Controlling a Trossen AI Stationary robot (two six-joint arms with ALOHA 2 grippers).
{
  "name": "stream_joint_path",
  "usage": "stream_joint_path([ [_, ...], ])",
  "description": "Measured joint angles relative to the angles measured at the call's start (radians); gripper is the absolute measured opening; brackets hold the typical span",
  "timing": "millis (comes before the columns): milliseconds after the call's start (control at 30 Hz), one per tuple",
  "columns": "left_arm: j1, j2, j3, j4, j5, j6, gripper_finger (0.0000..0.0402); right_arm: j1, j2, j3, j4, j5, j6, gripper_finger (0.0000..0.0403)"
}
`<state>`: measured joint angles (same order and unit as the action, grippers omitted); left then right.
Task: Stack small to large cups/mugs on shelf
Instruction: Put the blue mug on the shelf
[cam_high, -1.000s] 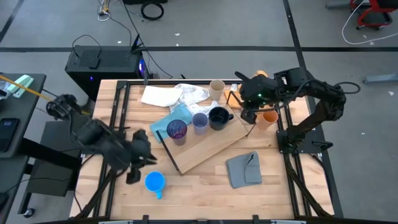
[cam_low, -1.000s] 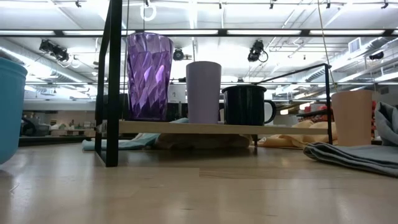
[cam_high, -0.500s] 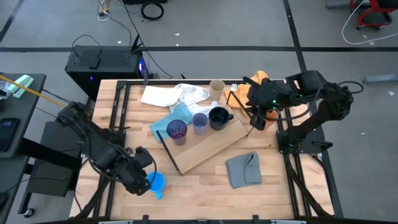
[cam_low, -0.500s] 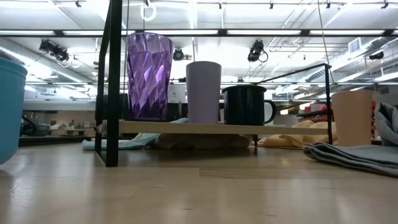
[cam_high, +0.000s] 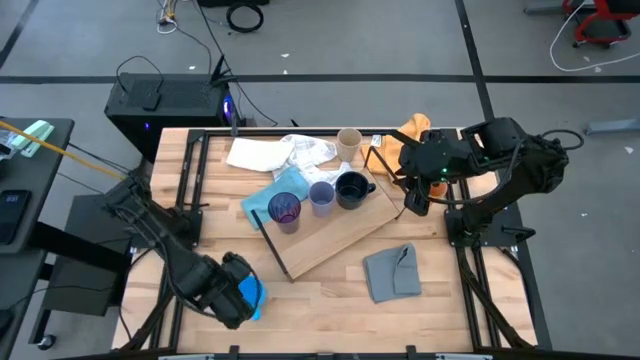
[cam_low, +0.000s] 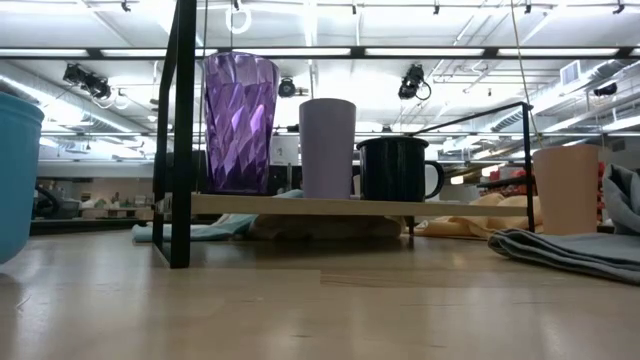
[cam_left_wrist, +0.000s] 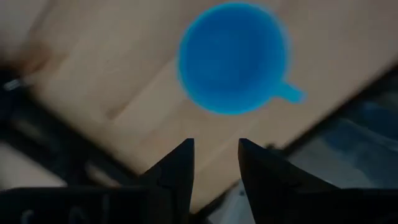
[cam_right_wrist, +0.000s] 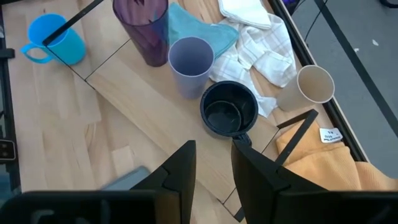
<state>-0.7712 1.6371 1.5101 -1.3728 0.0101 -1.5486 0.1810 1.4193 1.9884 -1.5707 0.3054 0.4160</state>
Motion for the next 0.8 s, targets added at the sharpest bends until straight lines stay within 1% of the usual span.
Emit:
stream_joint_path([
  [100,-0.02,0.017,0.0,-0.044,0.004,-0.056,0.0143,-0.001,0.0,0.0,0.0,0.0,-0.001,0.0109],
  [233,-0.033,0.026,0.0,-0.055,0.002,-0.112,0.0151,-0.001,0.0,0.0,0.0,0.0,-0.006,0.0109],
  [333,-0.033,0.026,0.0,-0.046,-0.041,-0.159,0.0155,-0.001,0.0,0.0,0.0,0.0,-0.007,0.0109],
  [400,-0.034,0.026,0.0,-0.038,-0.09,-0.17,0.0157,-0.001,0.0,0.0,0.0,0.0,-0.006,0.0109],
  [467,-0.041,0.026,0.0,-0.014,-0.144,-0.131,0.0158,-0.001,0.0,0.0,0.001,0.0,-0.003,0.0109],
  [533,-0.047,0.026,0.0,-0.001,-0.172,-0.068,0.0156,-0.001,0.0,0.0,0.001,0.0,-0.002,0.0109],
  [767,-0.1,0.026,0.0,0.007,-0.189,0.253,0.0145,-0.001,0.001,0.0,0.001,0.0,0.0,0.0109],
  [800,-0.109,0.026,-0.002,0.007,-0.191,0.274,0.0143,-0.001,0.001,0.0,0.001,0.0,0.002,0.0109],
])
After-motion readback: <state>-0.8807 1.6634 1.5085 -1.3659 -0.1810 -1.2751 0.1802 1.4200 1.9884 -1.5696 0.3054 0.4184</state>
